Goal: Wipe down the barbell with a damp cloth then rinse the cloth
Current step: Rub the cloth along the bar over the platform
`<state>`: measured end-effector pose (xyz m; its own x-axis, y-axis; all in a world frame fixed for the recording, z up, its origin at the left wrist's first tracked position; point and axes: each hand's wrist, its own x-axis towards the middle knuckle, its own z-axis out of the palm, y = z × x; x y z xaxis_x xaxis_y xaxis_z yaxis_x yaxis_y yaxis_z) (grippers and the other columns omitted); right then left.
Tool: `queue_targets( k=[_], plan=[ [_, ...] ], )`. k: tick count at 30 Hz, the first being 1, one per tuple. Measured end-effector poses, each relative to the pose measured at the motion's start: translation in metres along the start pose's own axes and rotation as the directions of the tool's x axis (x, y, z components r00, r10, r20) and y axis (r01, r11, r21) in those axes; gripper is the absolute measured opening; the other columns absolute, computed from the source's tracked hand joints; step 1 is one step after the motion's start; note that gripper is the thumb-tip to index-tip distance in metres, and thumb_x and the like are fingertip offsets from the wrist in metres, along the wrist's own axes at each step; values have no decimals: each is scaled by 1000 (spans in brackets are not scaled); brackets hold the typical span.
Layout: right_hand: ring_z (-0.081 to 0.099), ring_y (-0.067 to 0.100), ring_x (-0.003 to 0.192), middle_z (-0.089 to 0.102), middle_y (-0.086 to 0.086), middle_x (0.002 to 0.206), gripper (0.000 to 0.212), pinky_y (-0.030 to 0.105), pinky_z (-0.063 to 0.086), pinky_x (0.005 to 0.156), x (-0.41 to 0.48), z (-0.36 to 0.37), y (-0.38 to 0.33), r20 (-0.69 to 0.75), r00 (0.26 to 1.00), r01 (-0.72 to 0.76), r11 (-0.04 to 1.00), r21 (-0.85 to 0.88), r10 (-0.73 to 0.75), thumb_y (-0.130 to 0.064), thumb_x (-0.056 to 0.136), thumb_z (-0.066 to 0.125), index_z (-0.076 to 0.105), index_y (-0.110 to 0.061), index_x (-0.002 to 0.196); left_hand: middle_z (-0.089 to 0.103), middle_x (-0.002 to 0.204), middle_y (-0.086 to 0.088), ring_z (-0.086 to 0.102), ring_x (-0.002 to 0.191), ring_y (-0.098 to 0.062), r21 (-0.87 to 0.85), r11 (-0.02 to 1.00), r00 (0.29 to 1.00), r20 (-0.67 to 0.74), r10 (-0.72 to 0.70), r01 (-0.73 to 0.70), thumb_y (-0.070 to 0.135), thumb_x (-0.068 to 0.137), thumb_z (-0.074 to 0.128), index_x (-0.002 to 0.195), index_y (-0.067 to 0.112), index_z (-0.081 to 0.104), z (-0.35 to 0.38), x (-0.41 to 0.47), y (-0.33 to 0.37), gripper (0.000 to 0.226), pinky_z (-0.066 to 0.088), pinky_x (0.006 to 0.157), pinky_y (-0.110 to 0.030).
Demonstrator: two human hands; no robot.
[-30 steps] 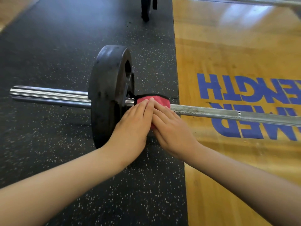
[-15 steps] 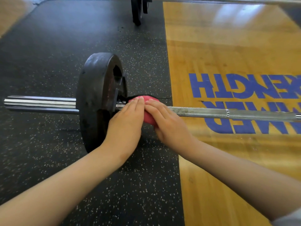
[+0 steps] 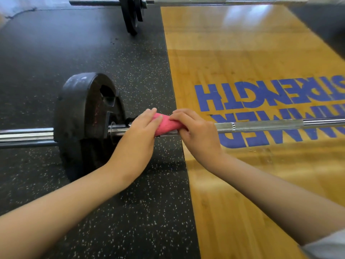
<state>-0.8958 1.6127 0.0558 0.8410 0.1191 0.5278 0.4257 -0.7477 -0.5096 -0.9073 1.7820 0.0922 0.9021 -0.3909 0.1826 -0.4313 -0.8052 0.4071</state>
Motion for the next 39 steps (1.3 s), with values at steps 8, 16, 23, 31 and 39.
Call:
queue_targets(
  k=[8,16,23,31,39],
  plan=[
    [53,15,119,58,6,127,29,29,47,97,-7,-29,10,35,996,-85,972,220,79,5,79,63,67,-5,106,40,146,-19,26,142,-31,122,974,981,-26,194,-190,-12,82,62,138,-6,44,14,19,8,58,15,116,-37],
    [55,11,109,58,-1,111,24,23,46,91,-18,-66,26,-113,961,-218,943,251,252,-30,86,61,68,-10,97,45,140,-26,37,135,-39,255,895,928,26,371,-366,-12,69,72,132,-12,48,37,43,54,67,33,110,-49],
    [55,18,100,60,2,101,11,23,45,88,-3,-104,62,-168,950,-230,953,195,264,-6,88,60,65,-6,98,44,141,-27,36,135,-41,429,792,894,96,438,-435,3,82,40,133,-12,46,51,80,101,54,32,111,-49],
    [54,19,96,61,5,99,12,21,43,84,7,-186,90,-216,940,-232,960,156,262,-1,86,61,66,-4,97,27,150,-31,20,142,-44,450,677,809,249,532,-583,-3,81,27,142,-14,29,38,120,166,61,29,112,-53],
    [54,20,98,61,5,99,17,24,44,88,-15,-222,138,-264,913,-296,950,101,312,5,86,58,65,-5,97,32,147,-31,25,139,-45,344,655,738,253,625,-673,-2,78,22,139,-14,32,84,137,214,63,34,109,-54]
  ],
)
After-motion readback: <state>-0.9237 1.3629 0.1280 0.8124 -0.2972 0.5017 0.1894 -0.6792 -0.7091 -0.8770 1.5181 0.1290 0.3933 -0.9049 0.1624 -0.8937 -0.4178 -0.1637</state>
